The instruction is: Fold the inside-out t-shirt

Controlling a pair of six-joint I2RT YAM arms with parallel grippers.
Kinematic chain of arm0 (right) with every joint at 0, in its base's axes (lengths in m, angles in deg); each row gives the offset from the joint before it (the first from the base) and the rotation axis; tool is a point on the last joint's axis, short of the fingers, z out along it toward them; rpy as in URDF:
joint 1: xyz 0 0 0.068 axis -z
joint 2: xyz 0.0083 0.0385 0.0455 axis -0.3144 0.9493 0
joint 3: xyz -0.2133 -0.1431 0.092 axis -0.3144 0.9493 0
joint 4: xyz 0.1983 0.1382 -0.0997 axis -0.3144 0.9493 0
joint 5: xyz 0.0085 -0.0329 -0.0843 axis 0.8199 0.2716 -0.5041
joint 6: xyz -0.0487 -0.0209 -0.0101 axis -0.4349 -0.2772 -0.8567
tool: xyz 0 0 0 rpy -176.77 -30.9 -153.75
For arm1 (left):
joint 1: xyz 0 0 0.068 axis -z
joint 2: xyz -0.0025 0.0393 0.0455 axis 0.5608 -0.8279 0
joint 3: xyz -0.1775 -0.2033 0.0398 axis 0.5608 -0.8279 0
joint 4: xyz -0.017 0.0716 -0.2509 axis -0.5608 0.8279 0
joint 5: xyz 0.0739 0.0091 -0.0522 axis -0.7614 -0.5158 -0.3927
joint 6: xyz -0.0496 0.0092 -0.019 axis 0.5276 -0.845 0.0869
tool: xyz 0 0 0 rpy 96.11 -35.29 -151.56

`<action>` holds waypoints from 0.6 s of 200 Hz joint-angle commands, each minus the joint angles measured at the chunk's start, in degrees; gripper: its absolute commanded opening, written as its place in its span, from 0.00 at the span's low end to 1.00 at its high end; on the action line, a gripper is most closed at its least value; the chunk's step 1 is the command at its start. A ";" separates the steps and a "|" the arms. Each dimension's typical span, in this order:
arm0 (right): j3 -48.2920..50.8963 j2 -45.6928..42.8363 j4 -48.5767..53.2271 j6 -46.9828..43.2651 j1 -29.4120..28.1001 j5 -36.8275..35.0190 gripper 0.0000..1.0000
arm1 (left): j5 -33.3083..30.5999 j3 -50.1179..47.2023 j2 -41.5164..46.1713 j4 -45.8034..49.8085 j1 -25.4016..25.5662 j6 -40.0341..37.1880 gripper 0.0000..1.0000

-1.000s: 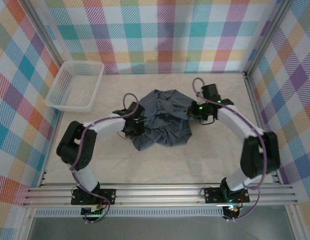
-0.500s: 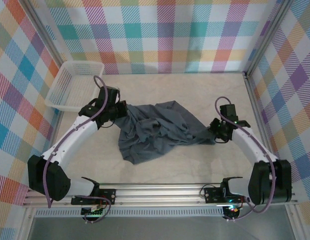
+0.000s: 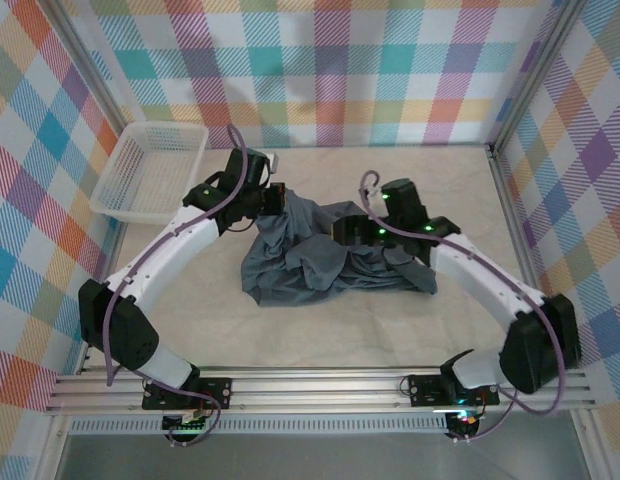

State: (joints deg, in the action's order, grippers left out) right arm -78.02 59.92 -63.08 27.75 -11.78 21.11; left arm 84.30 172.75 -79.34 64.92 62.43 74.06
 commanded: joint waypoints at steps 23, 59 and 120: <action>3.53 8.86 -1.65 -3.65 -10.24 -3.74 0.87 | -6.28 -0.98 0.40 2.74 -0.13 4.35 0.00; -5.26 16.34 3.14 -7.87 -11.15 -16.12 0.30 | -10.51 -1.14 0.32 5.53 -2.02 8.54 0.00; -6.55 -17.60 8.94 -2.62 2.86 -25.73 0.00 | -8.70 -1.15 10.63 12.30 -17.13 8.29 0.00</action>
State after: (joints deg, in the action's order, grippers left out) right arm -82.26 58.35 -56.76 21.20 -17.92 1.31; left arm 75.63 171.68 -76.19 74.30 50.97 81.67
